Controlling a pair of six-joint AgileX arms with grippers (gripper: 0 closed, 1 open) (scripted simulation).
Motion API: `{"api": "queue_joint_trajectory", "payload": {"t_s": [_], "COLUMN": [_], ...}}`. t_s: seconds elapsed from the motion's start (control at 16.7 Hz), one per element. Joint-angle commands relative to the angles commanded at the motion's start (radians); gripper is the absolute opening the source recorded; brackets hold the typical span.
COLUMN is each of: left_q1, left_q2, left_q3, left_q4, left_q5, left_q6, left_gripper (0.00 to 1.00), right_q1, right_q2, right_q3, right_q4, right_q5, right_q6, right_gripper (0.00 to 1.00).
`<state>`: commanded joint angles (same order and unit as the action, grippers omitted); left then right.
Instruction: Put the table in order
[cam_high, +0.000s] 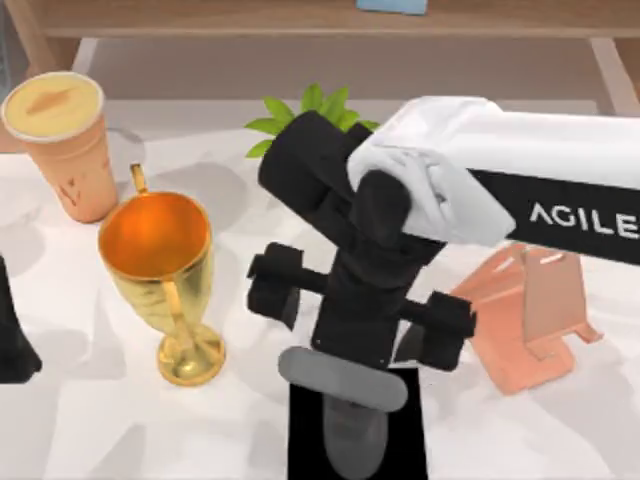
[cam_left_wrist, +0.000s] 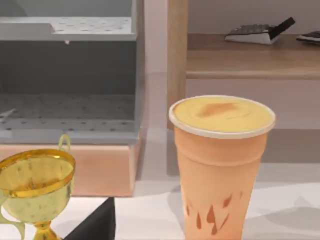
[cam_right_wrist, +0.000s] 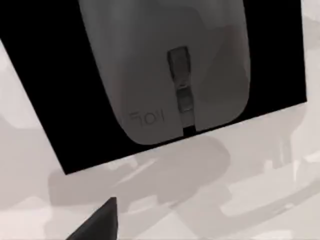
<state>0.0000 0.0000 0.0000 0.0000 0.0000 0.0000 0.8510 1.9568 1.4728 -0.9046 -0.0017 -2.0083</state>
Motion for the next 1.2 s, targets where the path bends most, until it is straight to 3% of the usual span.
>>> {"api": "queue_joint_trajectory", "payload": {"t_s": [0.48,1.2], "left_q1": [0.000,0.000], "left_q2": [0.000,0.000], "left_q3": [0.000,0.000], "left_q4": [0.000,0.000], "left_q5": [0.000,0.000], "left_q6": [0.000,0.000], "left_gripper": [1.00,1.00], "right_q1": [-0.415,-1.248], "right_q2": [-0.156,-0.106], "right_q3": [0.113,-0.090], "right_q4": [0.032,-0.069], "right_q5": [0.006,-0.001], "right_q6": [0.608,1.666], "right_gripper": [1.00,1.00]}}
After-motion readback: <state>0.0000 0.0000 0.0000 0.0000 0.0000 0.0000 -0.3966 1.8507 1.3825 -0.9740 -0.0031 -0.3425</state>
